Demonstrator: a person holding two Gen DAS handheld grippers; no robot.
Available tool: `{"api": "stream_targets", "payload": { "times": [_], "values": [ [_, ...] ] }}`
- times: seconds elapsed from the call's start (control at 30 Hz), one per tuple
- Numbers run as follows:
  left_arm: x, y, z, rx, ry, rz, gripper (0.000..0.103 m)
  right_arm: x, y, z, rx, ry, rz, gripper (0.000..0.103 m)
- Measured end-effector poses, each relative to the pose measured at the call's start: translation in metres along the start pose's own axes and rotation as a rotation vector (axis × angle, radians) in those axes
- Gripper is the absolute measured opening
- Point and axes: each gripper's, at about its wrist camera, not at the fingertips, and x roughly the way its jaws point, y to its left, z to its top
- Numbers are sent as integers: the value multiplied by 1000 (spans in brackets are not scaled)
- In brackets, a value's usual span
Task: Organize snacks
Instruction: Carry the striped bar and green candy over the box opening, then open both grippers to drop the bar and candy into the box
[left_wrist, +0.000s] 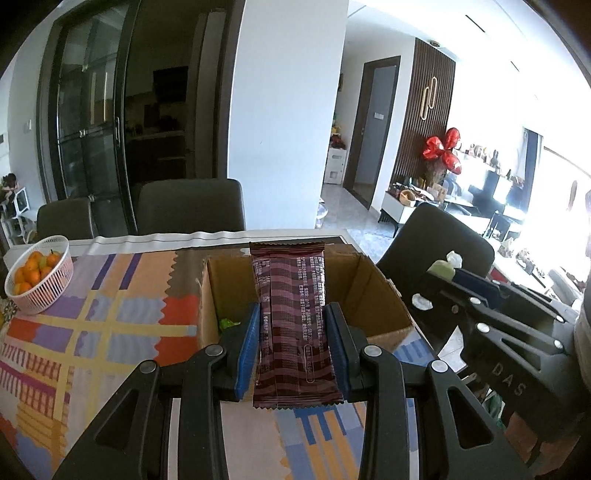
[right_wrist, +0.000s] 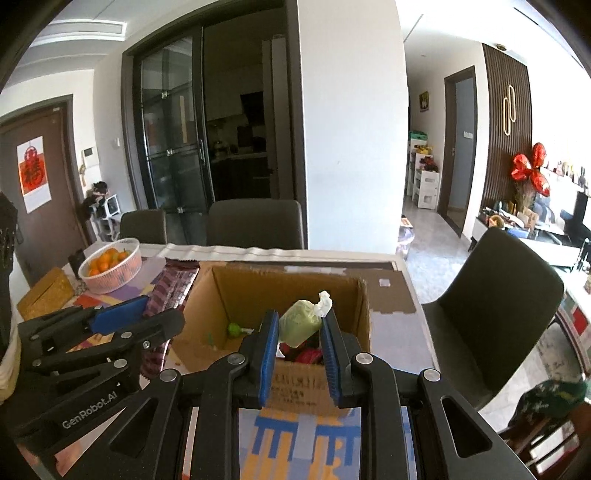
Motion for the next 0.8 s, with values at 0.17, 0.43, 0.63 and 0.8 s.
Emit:
{"api": "stream_targets", "payload": {
  "times": [0.17, 0.43, 0.63, 0.8],
  "values": [
    [13, 5, 17, 9, 35, -3, 35, 17, -5, 20, -10, 35, -5, 25],
    [44, 4, 36, 27, 112, 12, 35, 55, -11, 39, -17, 118, -15, 25],
    [64, 3, 38, 14, 168, 32, 39, 76, -16, 40, -12, 171, -24, 25],
    [64, 5, 35, 33, 159, 99, 50, 86, -19, 41, 9, 193, -75, 41]
  ]
}}
